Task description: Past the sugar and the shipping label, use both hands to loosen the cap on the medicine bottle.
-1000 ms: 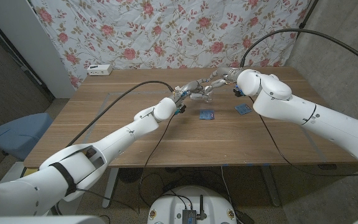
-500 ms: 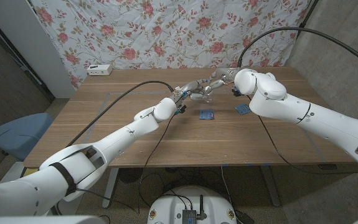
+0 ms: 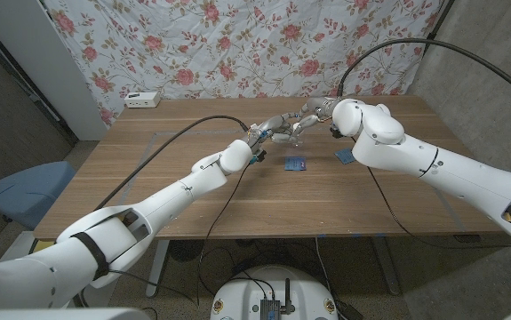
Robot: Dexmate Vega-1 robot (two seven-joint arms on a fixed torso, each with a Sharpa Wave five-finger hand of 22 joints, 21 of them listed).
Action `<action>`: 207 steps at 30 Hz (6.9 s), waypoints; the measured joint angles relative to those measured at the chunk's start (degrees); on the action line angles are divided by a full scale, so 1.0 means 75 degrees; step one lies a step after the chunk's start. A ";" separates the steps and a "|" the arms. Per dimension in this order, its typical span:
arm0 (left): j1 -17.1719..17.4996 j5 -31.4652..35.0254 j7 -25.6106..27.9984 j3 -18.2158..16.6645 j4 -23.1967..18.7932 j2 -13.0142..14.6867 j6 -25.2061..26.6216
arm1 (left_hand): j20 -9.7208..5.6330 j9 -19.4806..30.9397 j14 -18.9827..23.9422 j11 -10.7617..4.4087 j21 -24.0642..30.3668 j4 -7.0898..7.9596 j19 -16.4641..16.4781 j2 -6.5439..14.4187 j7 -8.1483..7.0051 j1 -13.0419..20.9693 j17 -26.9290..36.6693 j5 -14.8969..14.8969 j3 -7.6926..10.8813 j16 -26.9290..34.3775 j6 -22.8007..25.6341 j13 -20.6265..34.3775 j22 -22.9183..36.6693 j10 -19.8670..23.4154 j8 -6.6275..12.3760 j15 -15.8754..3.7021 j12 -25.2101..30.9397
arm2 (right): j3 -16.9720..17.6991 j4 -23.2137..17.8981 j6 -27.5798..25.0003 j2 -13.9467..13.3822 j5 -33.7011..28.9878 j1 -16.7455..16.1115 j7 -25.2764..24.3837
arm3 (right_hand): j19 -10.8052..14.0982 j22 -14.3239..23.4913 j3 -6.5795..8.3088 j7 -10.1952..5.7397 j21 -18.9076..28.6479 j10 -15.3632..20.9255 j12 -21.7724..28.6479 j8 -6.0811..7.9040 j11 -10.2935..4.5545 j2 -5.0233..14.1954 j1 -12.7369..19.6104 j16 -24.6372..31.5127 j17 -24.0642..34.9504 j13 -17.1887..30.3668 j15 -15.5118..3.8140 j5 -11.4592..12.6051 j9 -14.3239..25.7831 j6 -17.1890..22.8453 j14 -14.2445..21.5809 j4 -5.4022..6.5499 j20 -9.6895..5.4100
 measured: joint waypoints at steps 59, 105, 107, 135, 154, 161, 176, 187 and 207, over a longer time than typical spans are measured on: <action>0.0088 0.0023 0.0006 0.0000 -0.0087 -0.0021 0.0062 | -0.0027 0.0000 0.0025 -0.0003 -0.0029 0.0003 -0.0026 0.0012 -0.0190 0.0011 0.0004 -0.0044 0.0105 -0.0014 0.0053 0.0001 0.0000 -0.0003 0.0000 -0.0025 -0.0040 | 0.0134 0.0316 0.0138 0.0251 -0.0406 -0.0286 -0.0055 | 0.0440 0.0000 0.0059 -0.0055 0.0000 0.0464 0.0118 0.0798 -0.0027 0.0134 0.0609 0.0140 0.0038 0.0037 -0.0256 0.0001 0.0282 0.1200 0.0399 0.0059 -0.0167; -0.0010 -0.0053 -0.0008 0.0043 0.0198 -0.0117 -0.0082 | -0.0054 0.0000 0.0070 0.0028 -0.0029 0.0001 -0.0054 0.0020 -0.0220 -0.0081 0.0002 -0.0067 0.0231 -0.0025 0.0084 0.0002 0.0000 0.0028 0.0000 -0.0041 -0.0030 | 0.0279 0.0609 0.0330 0.0391 -0.0216 -0.0365 -0.0323 | 0.0698 0.0000 0.0056 -0.0307 0.0000 0.0722 0.0118 0.1313 -0.0095 0.0375 0.0896 0.0200 0.0109 0.0034 -0.0475 0.0000 0.0491 0.1778 0.0617 0.0123 -0.0260; -0.0019 -0.0055 -0.0008 0.0045 0.0221 -0.0124 -0.0091 | -0.0054 0.0000 0.0070 0.0041 -0.0029 0.0001 -0.0054 0.0020 -0.0219 -0.0081 0.0006 -0.0074 0.0231 -0.0025 0.0084 0.0002 0.0000 0.0041 0.0000 -0.0041 -0.0030 | 0.0297 0.0619 0.0339 0.0394 -0.0180 -0.0372 -0.0341 | 0.0698 0.0000 0.0058 -0.0346 0.0000 0.0722 0.0118 0.1319 -0.0095 0.0414 0.0935 0.0200 0.0109 0.0034 -0.0475 -0.0001 0.0496 0.1818 0.0616 0.0120 -0.0261; -0.0082 -0.0076 0.0000 0.0081 0.0367 -0.0201 -0.0173 | -0.0095 0.0000 0.0068 0.0040 -0.0029 -0.0009 -0.0095 0.0014 -0.0287 -0.0132 0.0000 -0.0044 0.0264 -0.0013 0.0067 -0.0002 0.0000 0.0040 0.0000 -0.0039 -0.0037 | 0.0562 0.0599 0.0551 0.0257 0.0505 -0.0441 -0.0451 | 0.0764 0.0000 0.0312 -0.0483 0.0000 0.0678 0.0079 0.1373 -0.0305 0.0856 0.1578 0.0199 0.0107 0.0033 -0.0515 0.0033 0.0412 0.1757 0.0657 0.0057 -0.0327; -0.0083 -0.0084 0.0013 0.0101 0.0377 -0.0226 -0.0172 | -0.0095 0.0000 0.0084 0.0037 -0.0029 -0.0020 -0.0094 0.0009 -0.0286 -0.0173 0.0006 -0.0045 0.0316 -0.0018 0.0067 0.0000 0.0000 0.0038 0.0000 -0.0056 -0.0030 | 0.0781 0.0491 0.0725 0.0085 0.1016 -0.0560 -0.0610 | 0.0764 0.0000 0.0342 -0.0504 -0.0001 0.0692 0.0051 0.1376 -0.0590 0.1202 0.1877 0.0199 0.0106 0.0033 -0.0543 0.0022 0.0360 0.1733 0.0684 0.0025 -0.0326; -0.0037 -0.0084 0.0033 0.0103 0.0307 -0.0220 -0.0115 | -0.0095 0.0000 0.0083 0.0036 -0.0029 -0.0020 -0.0094 0.0009 -0.0286 -0.0172 0.0004 -0.0034 0.0316 -0.0023 0.0068 -0.0003 0.0000 0.0037 0.0000 -0.0055 -0.0030 | 0.0857 0.0469 0.0799 0.0025 0.1233 -0.0587 -0.0623 | 0.0734 0.0000 0.0402 -0.0505 0.0000 0.0607 0.0023 0.1376 -0.0675 0.1355 0.2031 0.0199 0.0106 0.0032 -0.0572 0.0020 0.0313 0.1732 0.0653 0.0020 -0.0355; 0.0013 -0.0085 0.0053 0.0104 0.0235 -0.0210 -0.0027 | -0.0095 0.0000 0.0110 0.0018 -0.0029 -0.0040 -0.0094 0.0011 -0.0316 -0.0174 0.0002 -0.0016 0.0340 -0.0013 0.0037 -0.0001 0.0000 0.0020 0.0000 -0.0082 -0.0036 | 0.1026 0.0491 0.0989 -0.0096 0.1665 -0.0603 -0.0605 | 0.0625 0.0000 0.0402 -0.0691 -0.0001 0.0459 -0.0006 0.1176 -0.0821 0.1548 0.2274 0.0199 0.0106 0.0032 -0.0529 0.0038 0.0211 0.1545 0.0611 0.0020 -0.0329; 0.0016 -0.0085 0.0055 0.0104 0.0270 -0.0227 -0.0018 | -0.0094 0.0000 0.0110 0.0041 -0.0029 0.0002 -0.0094 0.0041 -0.0341 -0.0204 0.0008 -0.0021 0.0401 -0.0013 0.0012 -0.0001 0.0000 0.0042 0.0000 -0.0082 -0.0030 | 0.1060 0.0529 0.1108 -0.0138 0.1939 -0.0595 -0.0625 | 0.0536 0.0000 0.0308 -0.0945 -0.0001 0.0253 -0.0035 0.0719 -0.0694 0.1472 0.2420 0.0134 0.0105 0.0014 -0.0392 0.0073 0.0038 0.1152 0.0475 -0.0002 -0.0240; -0.0050 -0.0087 0.0072 0.0128 0.0385 -0.0270 -0.0078 | -0.0094 0.0000 0.0108 0.0040 -0.0029 -0.0010 -0.0094 0.0037 -0.0438 -0.0204 0.0003 -0.0044 0.0453 -0.0016 -0.0002 0.0000 0.0000 0.0040 0.0000 -0.0080 -0.0031 | 0.0982 0.0706 0.1300 -0.0166 0.2239 -0.0364 -0.0370 | 0.0278 0.0000 -0.0165 -0.0934 -0.0001 -0.0337 -0.0061 -0.0195 -0.0270 0.0908 0.2174 0.0019 0.0066 0.0015 -0.0024 -0.0030 -0.0199 -0.0190 0.0105 0.0133 -0.0062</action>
